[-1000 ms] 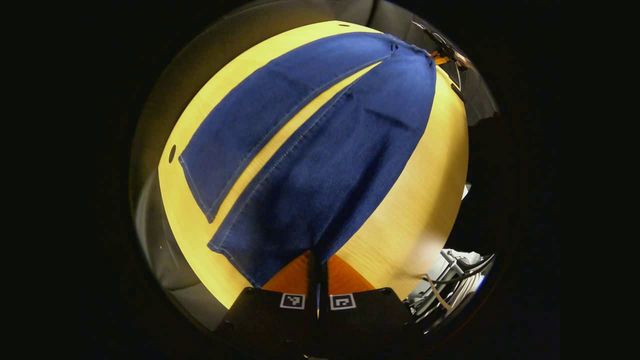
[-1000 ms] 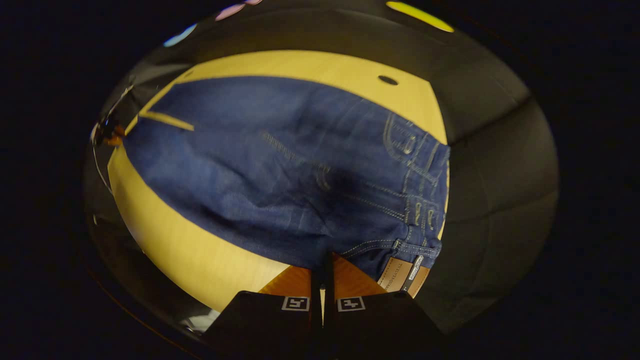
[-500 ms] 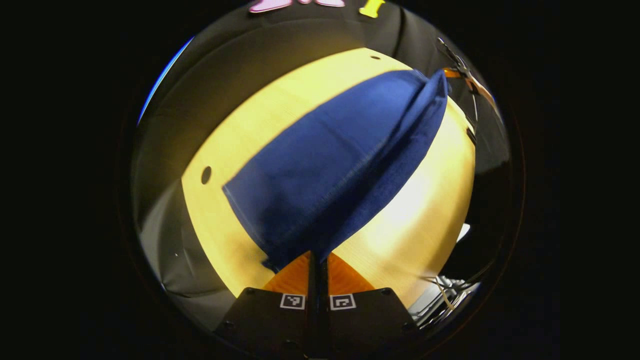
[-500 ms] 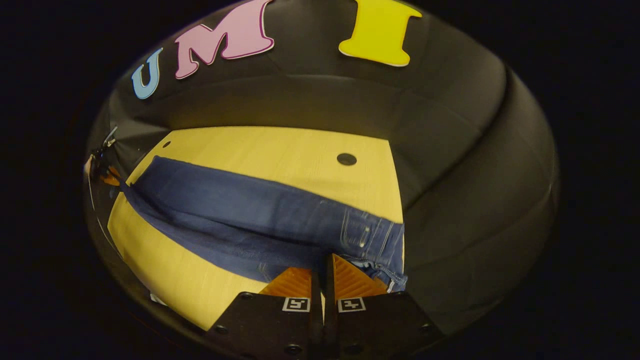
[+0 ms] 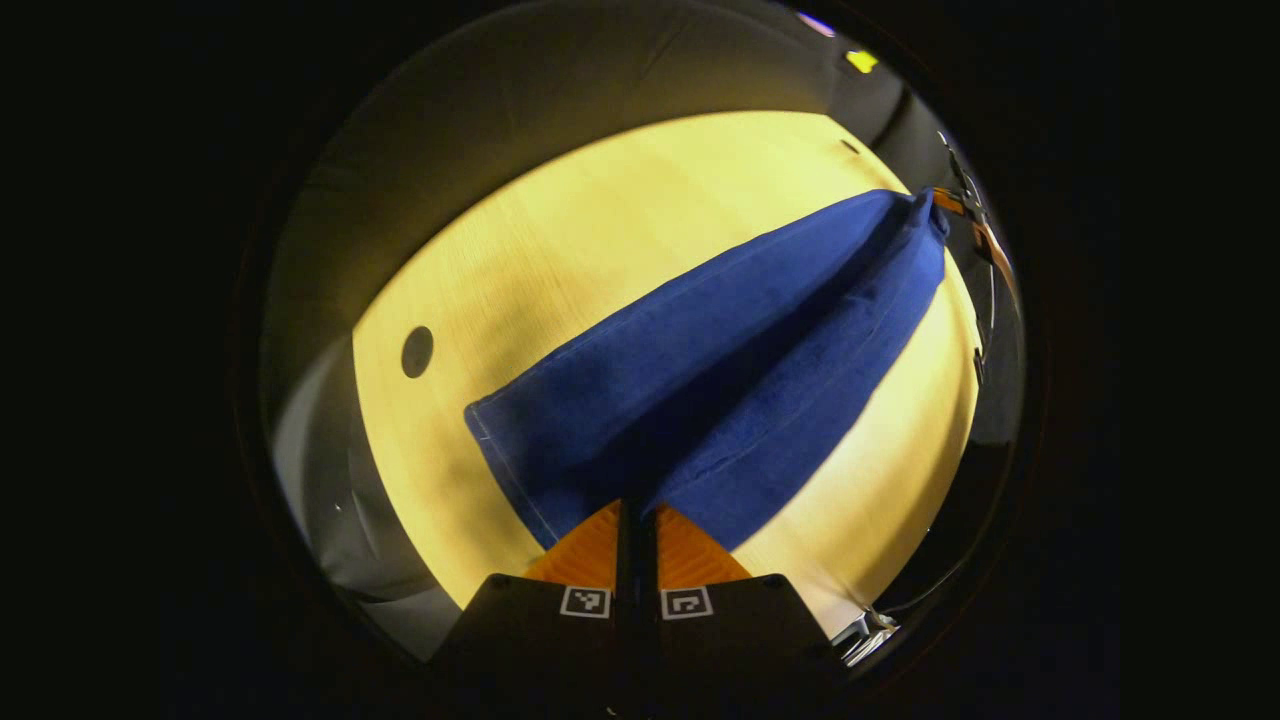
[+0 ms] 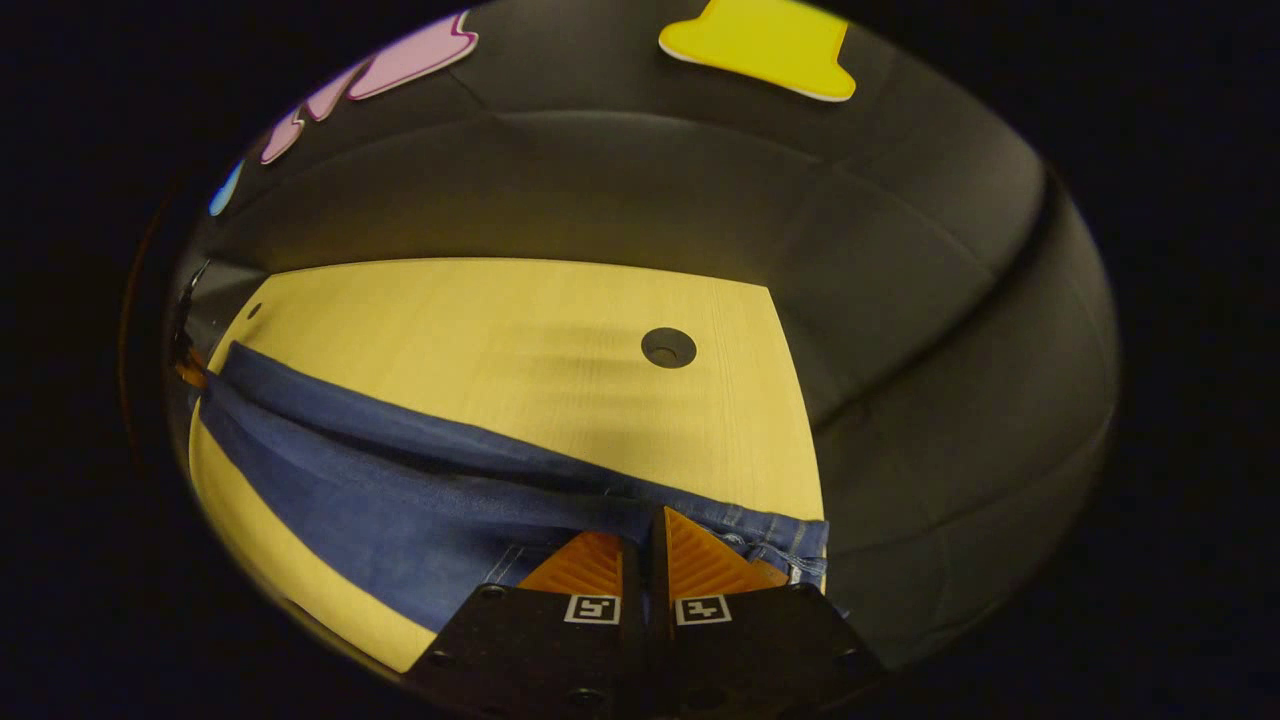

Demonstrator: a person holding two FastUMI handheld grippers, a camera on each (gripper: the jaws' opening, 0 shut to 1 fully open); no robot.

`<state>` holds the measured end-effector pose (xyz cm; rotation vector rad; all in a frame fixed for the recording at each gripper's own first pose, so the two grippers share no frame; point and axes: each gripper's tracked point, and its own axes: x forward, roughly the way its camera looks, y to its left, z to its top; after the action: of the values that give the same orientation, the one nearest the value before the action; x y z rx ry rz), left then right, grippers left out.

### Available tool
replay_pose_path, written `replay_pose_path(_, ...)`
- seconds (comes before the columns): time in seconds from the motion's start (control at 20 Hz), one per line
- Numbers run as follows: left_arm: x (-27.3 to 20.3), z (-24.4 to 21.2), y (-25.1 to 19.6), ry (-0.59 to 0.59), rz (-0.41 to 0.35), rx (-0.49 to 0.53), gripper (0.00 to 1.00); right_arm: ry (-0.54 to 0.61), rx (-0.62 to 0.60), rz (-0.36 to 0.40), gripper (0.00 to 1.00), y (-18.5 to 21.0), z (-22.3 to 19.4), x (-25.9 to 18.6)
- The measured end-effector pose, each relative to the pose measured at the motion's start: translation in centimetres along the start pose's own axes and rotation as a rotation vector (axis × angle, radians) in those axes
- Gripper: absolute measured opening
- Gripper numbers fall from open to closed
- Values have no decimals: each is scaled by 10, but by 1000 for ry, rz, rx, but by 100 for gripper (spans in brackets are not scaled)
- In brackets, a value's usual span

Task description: Grasp the waist and the cuffs of the jeans and fold them to make the two legs overlap; first hold the waist and fold one-third of the jeans toward the cuffs, then hold the cuffs and fold the remaining one-third in the same direction to finish folding.

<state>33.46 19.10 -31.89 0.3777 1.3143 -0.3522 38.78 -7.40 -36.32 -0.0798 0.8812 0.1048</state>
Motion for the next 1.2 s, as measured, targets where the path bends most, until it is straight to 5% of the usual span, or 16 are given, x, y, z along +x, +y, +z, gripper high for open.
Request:
replay_pose_path(0.15,18,16,36,-31,166,-30,6,38,43,-34,5,2,-9,31)
replay_pose_path(0.25,20,29,45,-82,225,-71,29,56,60,-29,5,4,-15,37)
replay_pose_path(0.35,5,40,44,-163,264,-90,52,40,131,4,13,8,-9,40)
replay_pose_path(0.4,-9,51,47,-218,287,-98,64,20,172,18,27,8,0,40)
replay_pose_path(0.45,-16,58,51,-267,304,-100,68,-11,207,29,27,5,9,34)
replay_pose_path(0.65,-67,84,23,-451,298,-92,77,-106,356,79,97,2,46,11)
replay_pose_path(0.9,-132,106,-21,-694,142,-99,83,-167,397,61,98,-14,53,-9)
replay_pose_path(1.2,-201,103,-77,-884,101,-121,82,-210,400,22,98,-47,54,-76)
